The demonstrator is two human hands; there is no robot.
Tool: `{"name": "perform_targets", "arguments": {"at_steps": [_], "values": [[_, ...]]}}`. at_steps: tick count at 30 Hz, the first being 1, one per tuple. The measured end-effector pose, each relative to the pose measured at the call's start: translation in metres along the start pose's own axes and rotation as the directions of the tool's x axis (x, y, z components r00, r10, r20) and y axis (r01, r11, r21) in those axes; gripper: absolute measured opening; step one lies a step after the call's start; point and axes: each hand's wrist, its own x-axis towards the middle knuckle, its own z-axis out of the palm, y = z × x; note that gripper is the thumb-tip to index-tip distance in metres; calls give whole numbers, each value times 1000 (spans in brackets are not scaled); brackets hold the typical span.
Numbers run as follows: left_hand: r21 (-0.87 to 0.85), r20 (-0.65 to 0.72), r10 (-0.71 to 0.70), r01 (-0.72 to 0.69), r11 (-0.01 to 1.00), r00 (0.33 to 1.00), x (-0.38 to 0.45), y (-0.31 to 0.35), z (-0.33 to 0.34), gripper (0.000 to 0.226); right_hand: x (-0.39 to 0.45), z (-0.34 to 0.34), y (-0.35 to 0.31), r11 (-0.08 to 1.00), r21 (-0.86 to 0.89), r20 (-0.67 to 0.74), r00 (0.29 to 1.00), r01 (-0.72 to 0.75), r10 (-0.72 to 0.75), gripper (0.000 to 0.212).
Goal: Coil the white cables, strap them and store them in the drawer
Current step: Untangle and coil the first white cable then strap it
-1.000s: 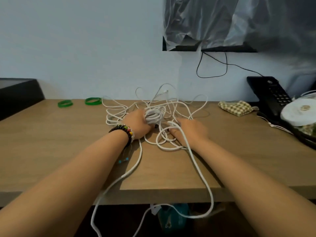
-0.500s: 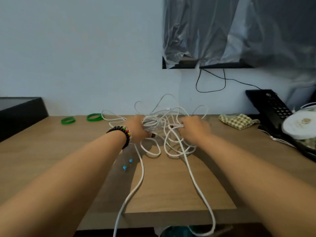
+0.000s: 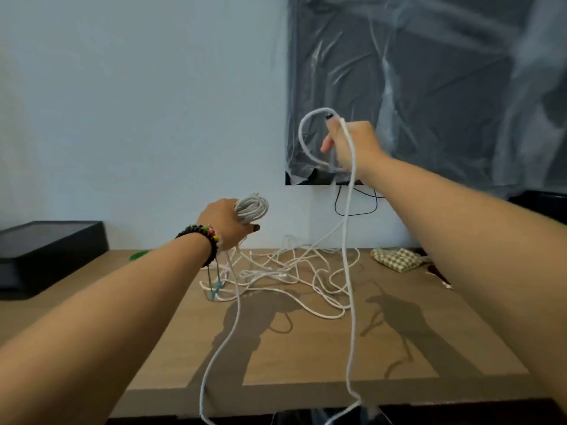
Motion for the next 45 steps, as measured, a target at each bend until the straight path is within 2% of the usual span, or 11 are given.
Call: {"name": "perform_targets", "arguments": {"at_steps": [4, 10, 14, 20, 23, 29, 32, 36, 40, 42, 45], "values": [[-12, -81, -39, 38, 999, 996, -5, 4, -16, 32, 3, -19, -33, 974, 191, -65, 992, 120, -109, 59], [-150, -80, -44, 31, 988, 996, -18, 8, -31, 34, -8, -35, -55, 963, 72, -56, 965, 261, -258, 57], [-514, 99, -52, 96, 853, 994, -40, 21, -19, 27, -20, -34, -64, 940, 236, -19, 968, 246, -248, 60], [-595, 275, 35, 142, 791, 961, -72, 65, 27, 15, -22, -48, -89, 812, 561, -66, 986, 161, -150, 63], [-624, 323, 97, 135, 769, 941, -81, 78, 50, 7, -24, -65, -90, 778, 612, -89, 990, 143, -112, 66], [-681, 301, 61, 170, 713, 952, -79, 85, 52, 19, -34, -98, -42, 963, 264, -42, 998, 54, -44, 58], [-755, 251, 27, 178, 631, 968, -68, 91, 32, 13, -50, -94, -11, 997, -23, 157, 985, 75, -70, 45], [-873, 182, 77, 125, 471, 980, -52, 103, -7, 16, -84, -65, 4, 968, -247, 399, 915, 50, 55, 31], [-933, 121, 110, 75, 353, 987, -43, 107, -42, 10, -108, -30, 10, 987, -145, 537, 831, -74, 141, 30], [-929, 92, 98, 50, 366, 991, -40, 104, -54, 15, -112, -13, 9, 989, -49, 539, 830, -140, 144, 30], [-918, 45, 83, 8, 396, 996, -38, 96, -65, 25, -111, 6, 0, 989, -114, 542, 829, -91, 139, 16]]}}
